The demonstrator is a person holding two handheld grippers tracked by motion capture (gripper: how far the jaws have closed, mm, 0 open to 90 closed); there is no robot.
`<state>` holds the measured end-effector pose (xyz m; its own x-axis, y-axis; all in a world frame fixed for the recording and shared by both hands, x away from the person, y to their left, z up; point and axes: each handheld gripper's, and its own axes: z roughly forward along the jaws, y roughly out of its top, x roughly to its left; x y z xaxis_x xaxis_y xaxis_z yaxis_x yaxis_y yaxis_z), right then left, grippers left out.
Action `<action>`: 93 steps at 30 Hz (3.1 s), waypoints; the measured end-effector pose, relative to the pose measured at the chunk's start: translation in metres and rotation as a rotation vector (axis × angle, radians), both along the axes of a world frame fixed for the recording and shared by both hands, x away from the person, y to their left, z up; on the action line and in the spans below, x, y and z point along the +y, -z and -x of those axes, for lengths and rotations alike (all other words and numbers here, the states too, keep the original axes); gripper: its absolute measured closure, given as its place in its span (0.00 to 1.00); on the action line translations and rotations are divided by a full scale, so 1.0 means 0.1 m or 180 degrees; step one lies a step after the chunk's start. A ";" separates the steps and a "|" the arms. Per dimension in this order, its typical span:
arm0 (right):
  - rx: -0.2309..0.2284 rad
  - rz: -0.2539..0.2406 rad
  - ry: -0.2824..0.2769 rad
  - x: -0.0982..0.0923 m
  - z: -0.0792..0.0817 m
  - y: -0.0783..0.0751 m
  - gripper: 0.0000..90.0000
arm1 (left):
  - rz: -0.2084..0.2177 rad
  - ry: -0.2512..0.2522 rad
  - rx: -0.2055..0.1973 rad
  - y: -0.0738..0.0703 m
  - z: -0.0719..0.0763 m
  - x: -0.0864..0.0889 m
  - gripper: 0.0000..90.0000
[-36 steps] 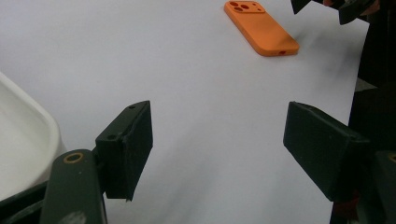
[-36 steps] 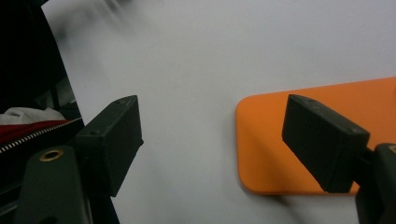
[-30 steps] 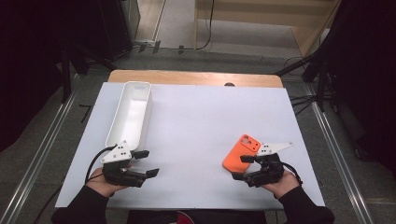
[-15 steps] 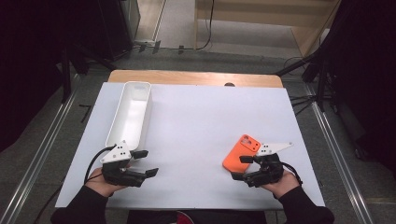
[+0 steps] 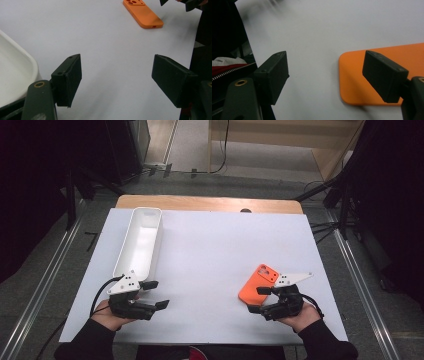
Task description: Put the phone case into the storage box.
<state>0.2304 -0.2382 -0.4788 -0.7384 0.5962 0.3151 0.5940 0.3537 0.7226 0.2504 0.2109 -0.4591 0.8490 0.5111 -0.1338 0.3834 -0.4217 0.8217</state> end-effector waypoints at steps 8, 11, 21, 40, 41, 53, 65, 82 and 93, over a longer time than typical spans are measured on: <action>-0.0088 0.0006 -0.0001 -0.01 0.01 -0.02 0.22 | 0.0009 0.0002 -0.0006 0.00 0.00 0.00 0.27; -0.0162 0.0043 -0.0002 -0.04 0.01 -0.05 0.23 | 0.0005 0.0005 -0.0008 0.00 0.00 0.00 0.27; -0.0056 0.0039 0.0175 -0.18 -0.04 -0.12 0.25 | 0.0010 0.0007 -0.0007 0.00 0.00 0.00 0.27; -0.0150 0.0188 0.0294 -0.38 -0.06 -0.17 0.26 | 0.0010 0.0012 -0.0007 0.00 0.00 0.00 0.27; -0.0150 0.0188 0.0294 -0.38 -0.06 -0.17 0.26 | 0.0010 0.0012 -0.0007 0.00 0.00 0.00 0.27; -0.0120 0.0306 0.0427 -0.53 -0.11 -0.10 0.28 | 0.0009 0.0014 -0.0007 0.00 0.00 0.00 0.27; -0.0063 0.0347 0.0491 -0.56 -0.16 0.01 0.44 | 0.0013 0.0015 -0.0011 0.00 0.00 0.00 0.27; 0.0291 0.0534 0.0494 -0.56 -0.25 0.12 0.94 | 0.0017 0.0018 -0.0016 0.00 0.00 -0.01 0.27; 0.0399 0.0612 0.0445 -0.51 -0.29 0.21 0.98 | 0.0015 0.0027 -0.0023 0.00 0.00 -0.01 0.27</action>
